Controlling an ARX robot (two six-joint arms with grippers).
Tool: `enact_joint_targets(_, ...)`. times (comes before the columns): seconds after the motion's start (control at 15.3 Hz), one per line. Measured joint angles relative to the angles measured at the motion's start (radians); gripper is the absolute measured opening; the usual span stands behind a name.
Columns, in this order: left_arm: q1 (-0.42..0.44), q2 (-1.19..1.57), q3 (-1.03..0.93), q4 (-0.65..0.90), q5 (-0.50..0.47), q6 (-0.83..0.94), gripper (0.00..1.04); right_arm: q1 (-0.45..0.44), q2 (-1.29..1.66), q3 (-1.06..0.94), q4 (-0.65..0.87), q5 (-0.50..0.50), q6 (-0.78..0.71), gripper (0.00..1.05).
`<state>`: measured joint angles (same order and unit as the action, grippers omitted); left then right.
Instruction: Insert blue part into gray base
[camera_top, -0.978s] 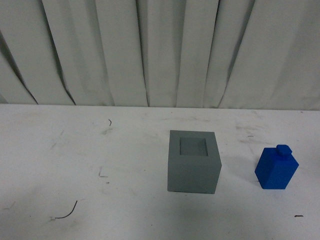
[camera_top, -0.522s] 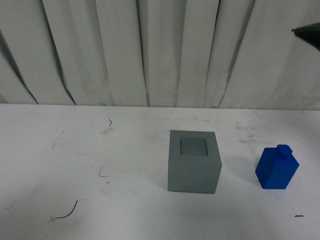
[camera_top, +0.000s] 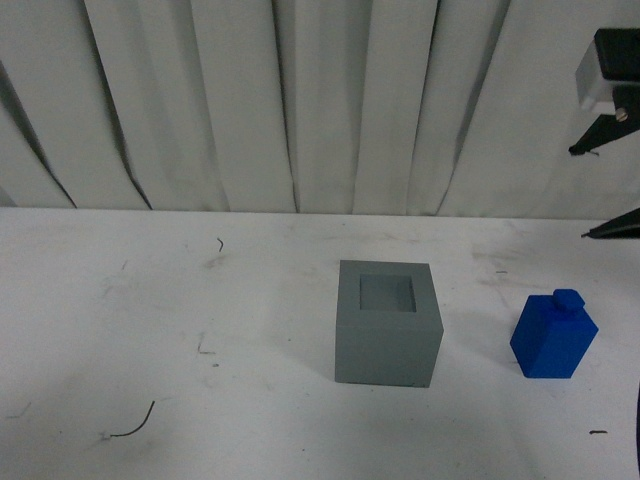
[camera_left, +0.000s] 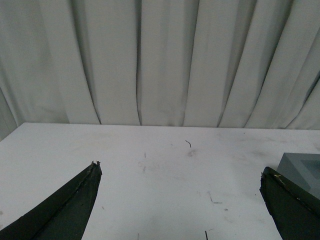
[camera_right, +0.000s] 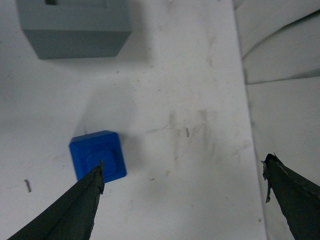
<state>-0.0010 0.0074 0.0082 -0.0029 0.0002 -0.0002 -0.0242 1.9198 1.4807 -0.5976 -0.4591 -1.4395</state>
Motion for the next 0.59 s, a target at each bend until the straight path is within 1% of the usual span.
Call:
enact_joint_targets(0.07,0.0,0.0,0.0,0.0,0.0,0.0,0.98,0.002,0.027,0.029,-0.069,0.018,-0.033,0.98)
enact_joint_targets(0.33,0.0,0.0,0.0,0.0,0.0,0.0,0.98,0.014,0.122,0.097,-0.218,0.138,-0.126,0.98)
enact_joint_targets(0.59,0.0,0.0,0.0,0.0,0.0,0.0,0.98,0.018,0.189,0.123,-0.241,0.172,-0.152,0.98)
